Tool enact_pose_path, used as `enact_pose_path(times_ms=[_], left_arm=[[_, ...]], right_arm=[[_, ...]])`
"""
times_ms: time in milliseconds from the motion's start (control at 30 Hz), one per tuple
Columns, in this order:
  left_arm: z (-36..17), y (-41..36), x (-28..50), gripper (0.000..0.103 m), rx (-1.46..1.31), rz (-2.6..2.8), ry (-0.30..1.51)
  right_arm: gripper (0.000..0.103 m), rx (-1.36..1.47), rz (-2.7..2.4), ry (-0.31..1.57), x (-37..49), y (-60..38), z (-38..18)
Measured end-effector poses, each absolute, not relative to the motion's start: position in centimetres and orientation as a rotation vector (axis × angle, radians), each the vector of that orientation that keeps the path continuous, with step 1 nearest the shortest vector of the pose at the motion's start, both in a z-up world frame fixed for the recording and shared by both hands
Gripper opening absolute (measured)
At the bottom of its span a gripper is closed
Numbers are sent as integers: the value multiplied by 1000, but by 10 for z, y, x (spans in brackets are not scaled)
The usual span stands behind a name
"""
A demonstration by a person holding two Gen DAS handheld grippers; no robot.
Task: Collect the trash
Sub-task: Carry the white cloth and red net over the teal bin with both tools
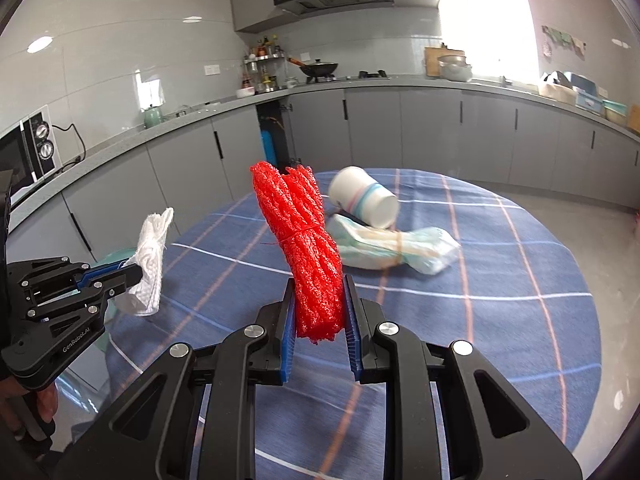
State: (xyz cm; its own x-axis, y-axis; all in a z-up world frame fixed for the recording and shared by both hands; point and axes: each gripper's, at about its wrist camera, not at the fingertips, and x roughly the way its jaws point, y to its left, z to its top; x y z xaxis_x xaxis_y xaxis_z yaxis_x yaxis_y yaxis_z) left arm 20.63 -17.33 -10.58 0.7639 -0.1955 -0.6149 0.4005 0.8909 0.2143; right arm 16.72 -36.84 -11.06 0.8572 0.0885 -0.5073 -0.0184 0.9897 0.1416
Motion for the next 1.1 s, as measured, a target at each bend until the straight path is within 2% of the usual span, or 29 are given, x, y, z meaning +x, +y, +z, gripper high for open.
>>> enact_pose_path(times_ms=[1100], left_arm=[[-91,-26,220,7,242,-78,605]], right_arm=[[22,47,265,526,222,-240,-88]])
